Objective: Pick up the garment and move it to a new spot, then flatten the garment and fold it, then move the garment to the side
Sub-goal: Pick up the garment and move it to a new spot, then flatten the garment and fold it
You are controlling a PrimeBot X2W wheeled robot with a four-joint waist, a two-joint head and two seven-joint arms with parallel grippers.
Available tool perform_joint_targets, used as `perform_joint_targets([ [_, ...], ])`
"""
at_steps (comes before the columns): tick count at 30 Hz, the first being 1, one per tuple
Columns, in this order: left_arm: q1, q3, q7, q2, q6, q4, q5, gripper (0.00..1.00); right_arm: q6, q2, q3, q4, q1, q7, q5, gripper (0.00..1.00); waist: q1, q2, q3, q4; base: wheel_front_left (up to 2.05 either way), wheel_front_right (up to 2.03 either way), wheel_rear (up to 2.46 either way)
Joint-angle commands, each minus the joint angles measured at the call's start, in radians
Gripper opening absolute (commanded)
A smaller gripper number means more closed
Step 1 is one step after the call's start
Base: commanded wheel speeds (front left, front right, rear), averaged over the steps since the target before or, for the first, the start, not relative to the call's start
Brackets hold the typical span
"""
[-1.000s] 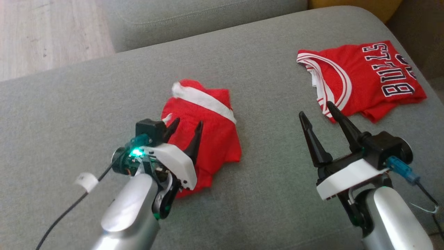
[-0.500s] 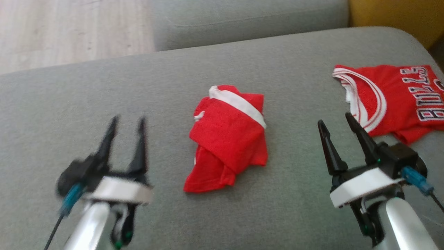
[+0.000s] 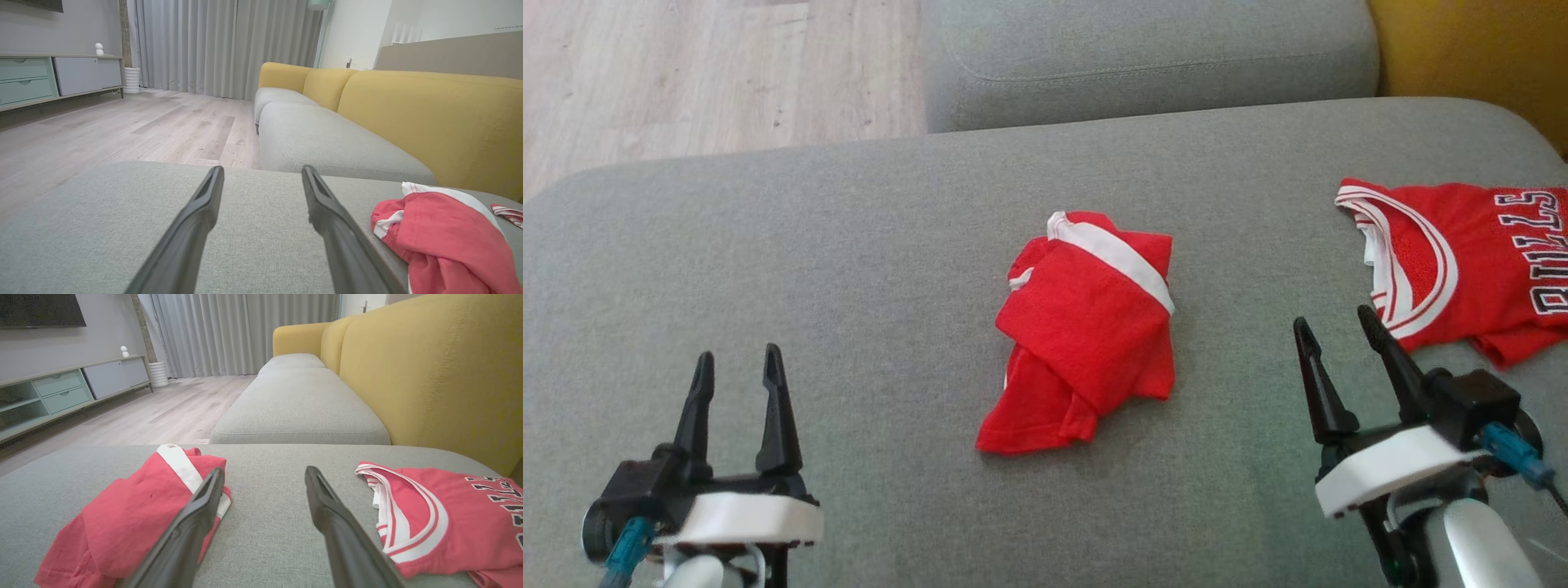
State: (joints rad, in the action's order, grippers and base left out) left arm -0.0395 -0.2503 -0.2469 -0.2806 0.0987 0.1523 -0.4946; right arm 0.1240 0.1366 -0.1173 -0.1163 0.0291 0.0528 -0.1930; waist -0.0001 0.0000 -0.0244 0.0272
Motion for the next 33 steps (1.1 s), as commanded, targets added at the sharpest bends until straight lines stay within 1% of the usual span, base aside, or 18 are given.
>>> perform_joint_targets([
  [1, -0.031, 0.051, -0.004, -0.032, 0.009, -0.04, -0.005, 1.0, 0.007, -0.004, -0.015, 0.029, 0.02, 0.006, 0.006, 1.0, 0.0001, 0.0, -0.001, 0.002, 0.0, 0.0, 0.0],
  [8, -0.029, 0.051, 0.008, -0.037, 0.02, -0.067, -0.008, 1.0, 0.007, -0.006, -0.019, 0.028, 0.027, 0.002, 0.01, 1.0, 0.0001, 0.0, -0.009, 0.004, 0.0, 0.0, 0.0],
  [12, -0.038, 0.048, 0.016, -0.039, 0.019, -0.074, -0.012, 1.0, 0.007, -0.005, -0.078, 0.035, 0.079, -0.028, -0.008, 1.0, 0.0001, 0.0, -0.029, -0.001, 0.0, 0.0, 0.0],
  [15, -0.048, 0.044, 0.019, -0.039, 0.019, -0.081, -0.013, 1.0, 0.007, -0.009, -0.154, 0.026, 0.163, -0.095, -0.039, 1.0, 0.0001, 0.0, -0.051, -0.01, 0.0, 0.0, 0.0],
  [18, -0.062, 0.043, 0.019, -0.038, 0.017, -0.087, -0.014, 1.0, 0.007, -0.018, -0.227, -0.013, 0.28, -0.2, -0.075, 1.0, 0.0001, 0.0, -0.076, -0.026, 0.0, 0.0, 0.0],
  [22, -0.083, 0.036, 0.015, -0.033, 0.013, -0.09, -0.012, 1.0, 0.007, -0.037, -0.305, -0.118, 0.449, -0.347, -0.114, 1.0, 0.0001, 0.0, -0.108, -0.06, 0.0, 0.0, 0.0],
  [26, -0.113, 0.024, 0.009, -0.022, -0.001, -0.078, -0.011, 1.0, 0.007, -0.056, -0.333, -0.279, 0.588, -0.439, -0.147, 1.0, 0.0001, 0.0, -0.138, -0.102, 0.0, 0.0, 0.0],
  [28, -0.126, 0.019, 0.006, -0.015, -0.007, -0.069, -0.01, 1.0, 0.007, -0.064, -0.347, -0.359, 0.637, -0.458, -0.149, 1.0, 0.0001, 0.0, -0.149, -0.12, 0.0, 0.0, 0.0],
  [33, -0.151, 0.012, -0.002, -0.001, -0.021, -0.047, -0.008, 1.0, 0.007, -0.075, -0.393, -0.546, 0.715, -0.456, -0.131, 1.0, 0.0001, 0.0, -0.165, -0.149, 0.0, 0.0, 0.0],
])
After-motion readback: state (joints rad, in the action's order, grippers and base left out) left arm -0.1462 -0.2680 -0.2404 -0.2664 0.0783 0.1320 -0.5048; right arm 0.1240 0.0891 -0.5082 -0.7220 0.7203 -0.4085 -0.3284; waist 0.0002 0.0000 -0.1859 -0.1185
